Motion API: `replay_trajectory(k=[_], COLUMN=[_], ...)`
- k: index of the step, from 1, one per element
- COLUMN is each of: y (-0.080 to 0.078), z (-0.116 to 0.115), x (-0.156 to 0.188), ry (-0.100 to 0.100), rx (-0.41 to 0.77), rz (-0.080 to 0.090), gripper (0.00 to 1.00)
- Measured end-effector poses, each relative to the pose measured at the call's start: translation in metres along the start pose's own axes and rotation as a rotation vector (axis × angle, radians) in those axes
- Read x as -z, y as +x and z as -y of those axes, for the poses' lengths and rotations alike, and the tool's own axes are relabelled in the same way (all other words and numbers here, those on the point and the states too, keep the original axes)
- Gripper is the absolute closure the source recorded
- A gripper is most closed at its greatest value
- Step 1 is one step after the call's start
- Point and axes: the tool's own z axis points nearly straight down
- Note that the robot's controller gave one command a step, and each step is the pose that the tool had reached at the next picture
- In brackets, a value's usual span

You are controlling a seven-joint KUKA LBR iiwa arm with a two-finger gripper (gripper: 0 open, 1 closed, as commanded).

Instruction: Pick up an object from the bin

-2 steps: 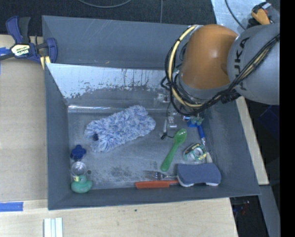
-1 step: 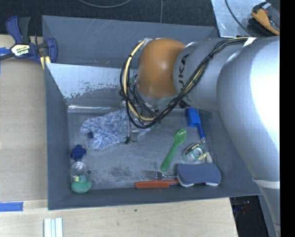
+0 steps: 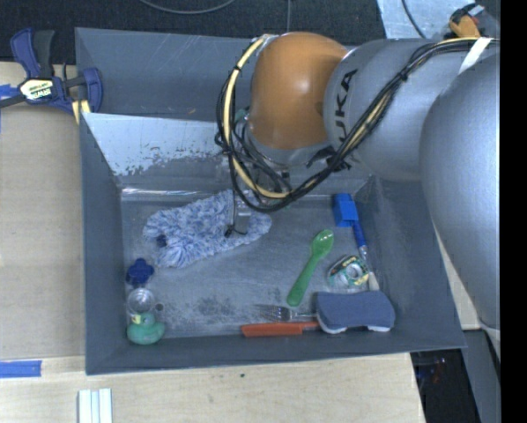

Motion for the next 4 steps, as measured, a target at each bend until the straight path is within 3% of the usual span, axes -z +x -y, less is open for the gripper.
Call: replay_trajectory(k=[1, 2, 3, 4], y=[-0.005, -0.006, -0.008, -0.009], z=[0.004, 0.005, 0.004, 0.003], x=[-0.046, -0.074, -0.073, -0.073], ry=[-0.001, 0.0, 0.0, -0.001], rx=[0.173, 0.202, 0.26, 0.298], rz=[-0.014, 0.002, 0.005, 0.006], gripper=[0.0, 0.0, 1.0, 1.0])
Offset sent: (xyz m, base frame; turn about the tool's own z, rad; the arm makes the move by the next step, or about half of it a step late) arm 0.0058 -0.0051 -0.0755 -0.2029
